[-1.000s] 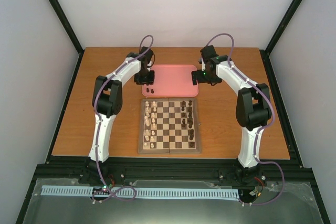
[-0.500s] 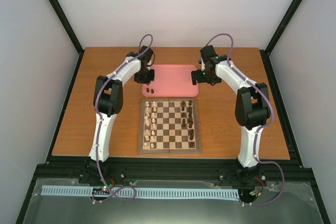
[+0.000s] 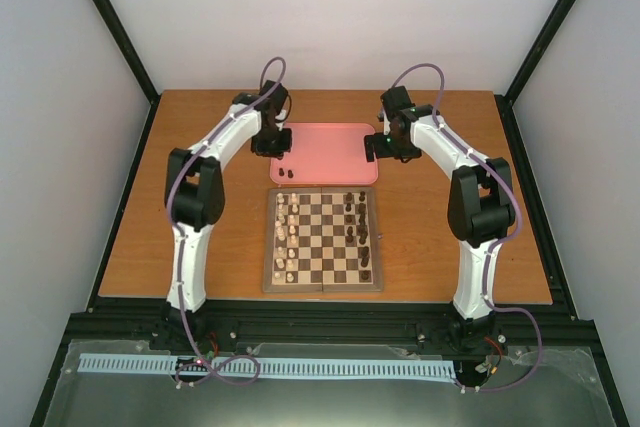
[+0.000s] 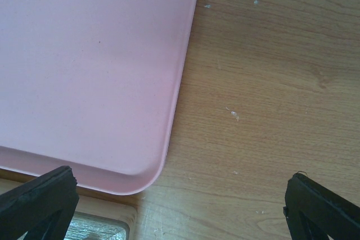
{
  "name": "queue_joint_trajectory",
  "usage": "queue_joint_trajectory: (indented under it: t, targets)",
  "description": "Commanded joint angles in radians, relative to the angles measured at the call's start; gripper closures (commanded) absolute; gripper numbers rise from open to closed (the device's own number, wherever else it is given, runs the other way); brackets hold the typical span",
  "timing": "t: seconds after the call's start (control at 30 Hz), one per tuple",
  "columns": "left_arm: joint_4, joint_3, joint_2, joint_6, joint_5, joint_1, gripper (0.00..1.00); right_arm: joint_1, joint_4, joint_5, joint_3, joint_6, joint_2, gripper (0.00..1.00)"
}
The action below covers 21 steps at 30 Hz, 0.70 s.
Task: Set up the chess pieces on the board
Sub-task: Pick up the chess piece from the storage box, then place the chess piece on the chessboard.
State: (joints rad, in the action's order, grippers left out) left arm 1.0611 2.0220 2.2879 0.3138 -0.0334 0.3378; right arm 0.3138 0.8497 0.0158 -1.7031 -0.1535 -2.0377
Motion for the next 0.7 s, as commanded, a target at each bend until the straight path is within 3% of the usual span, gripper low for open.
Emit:
queue_joint_trajectory:
  t: [0.0, 0.43, 0.67]
  targets:
    - [0.039, -0.087, -0.254, -0.033, -0.068, 0.074, 0.99, -0.006, 0.004, 0.002, -0.012, 0.005, -0.007, 0.00]
    - [-0.036, -0.534, -0.596, -0.103, -0.293, 0.354, 0.99, 0.042, -0.036, -0.014, 0.121, 0.010, 0.040, 0.00]
    - [-0.101, -0.566, -0.578, -0.043, -0.242, 0.482, 0.99, 0.051, -0.050, -0.026, 0.143, 0.023, 0.051, 0.00]
